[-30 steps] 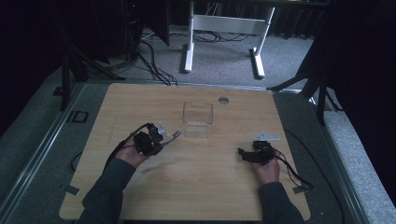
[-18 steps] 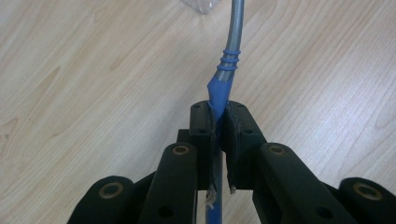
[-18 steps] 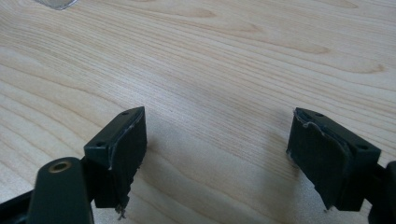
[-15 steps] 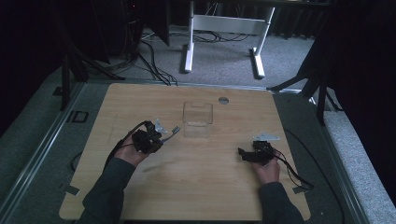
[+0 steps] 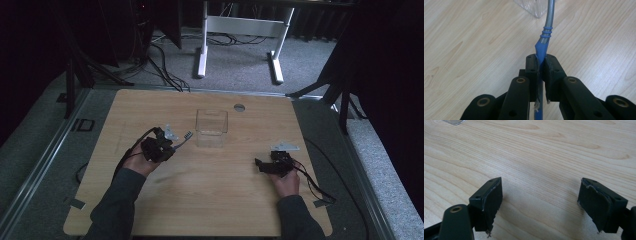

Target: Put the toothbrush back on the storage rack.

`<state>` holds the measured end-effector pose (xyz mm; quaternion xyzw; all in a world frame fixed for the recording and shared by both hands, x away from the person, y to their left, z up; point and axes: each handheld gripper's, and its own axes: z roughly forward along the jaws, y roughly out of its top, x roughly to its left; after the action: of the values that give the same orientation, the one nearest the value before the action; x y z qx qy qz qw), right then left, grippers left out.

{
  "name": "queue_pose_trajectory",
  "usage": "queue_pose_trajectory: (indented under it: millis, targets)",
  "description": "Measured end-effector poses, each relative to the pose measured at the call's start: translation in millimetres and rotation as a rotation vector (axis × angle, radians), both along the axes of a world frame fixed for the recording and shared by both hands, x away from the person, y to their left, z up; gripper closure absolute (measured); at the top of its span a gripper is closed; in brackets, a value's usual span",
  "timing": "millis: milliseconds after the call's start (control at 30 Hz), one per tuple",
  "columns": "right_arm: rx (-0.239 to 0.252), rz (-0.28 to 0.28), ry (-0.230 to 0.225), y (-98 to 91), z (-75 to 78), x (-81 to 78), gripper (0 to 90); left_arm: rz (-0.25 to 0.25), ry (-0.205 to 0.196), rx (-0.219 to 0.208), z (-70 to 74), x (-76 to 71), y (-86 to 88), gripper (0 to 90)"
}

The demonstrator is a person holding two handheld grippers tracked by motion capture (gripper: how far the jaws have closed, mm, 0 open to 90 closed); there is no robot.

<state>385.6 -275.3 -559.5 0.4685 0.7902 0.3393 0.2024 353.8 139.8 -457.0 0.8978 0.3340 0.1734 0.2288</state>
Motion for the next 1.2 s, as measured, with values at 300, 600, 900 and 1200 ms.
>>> queue_pose_trajectory:
  millis: [300,600,900,1200]
  targets:
    - [0.0,0.0,0.0,0.0,0.0,0.0,19.3,0.028,-0.034,-0.03,4.0,0.0,2.0,82.2]
    - [0.0,0.0,0.0,0.0,0.0,0.0,19.3,0.042,-0.059,-0.057,6.5,0.1,2.6,82.3]
    - [0.0,0.0,0.0,0.0,0.0,0.0,19.3,0.057,-0.086,-0.087,8.9,0.5,2.2,82.3]
    - [0.001,0.001,0.0,0.0,0.0,0.0,19.3,0.078,-0.122,-0.131,11.8,1.8,3.9,82.3]
